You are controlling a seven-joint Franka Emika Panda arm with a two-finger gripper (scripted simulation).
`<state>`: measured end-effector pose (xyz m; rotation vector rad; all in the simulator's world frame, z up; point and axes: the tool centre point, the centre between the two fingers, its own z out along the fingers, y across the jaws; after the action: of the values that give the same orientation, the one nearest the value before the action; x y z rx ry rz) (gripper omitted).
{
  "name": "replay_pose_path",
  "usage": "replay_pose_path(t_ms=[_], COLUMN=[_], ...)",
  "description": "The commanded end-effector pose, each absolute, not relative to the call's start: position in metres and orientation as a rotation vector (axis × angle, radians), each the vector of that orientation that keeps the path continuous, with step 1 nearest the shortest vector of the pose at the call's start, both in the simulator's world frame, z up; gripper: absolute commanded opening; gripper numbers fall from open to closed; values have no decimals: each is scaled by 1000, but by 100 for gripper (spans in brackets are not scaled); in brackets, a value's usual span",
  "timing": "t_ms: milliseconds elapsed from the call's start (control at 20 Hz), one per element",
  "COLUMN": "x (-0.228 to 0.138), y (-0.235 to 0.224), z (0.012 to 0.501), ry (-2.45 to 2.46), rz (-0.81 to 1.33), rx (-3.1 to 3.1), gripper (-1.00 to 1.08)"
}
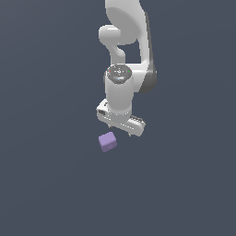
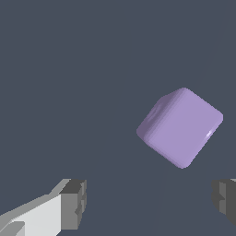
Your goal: Pick up the object and move it to a goal position.
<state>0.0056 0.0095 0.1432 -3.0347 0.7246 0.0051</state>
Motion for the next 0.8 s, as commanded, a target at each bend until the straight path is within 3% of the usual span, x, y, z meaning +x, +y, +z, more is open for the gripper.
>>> replay_pose_path(t_ms=[0, 750], x=[7, 12], y=[1, -42], z=[138, 111], ry=[856, 1503], rz=[7, 5], rx=[-3002, -2753], gripper=[100, 100])
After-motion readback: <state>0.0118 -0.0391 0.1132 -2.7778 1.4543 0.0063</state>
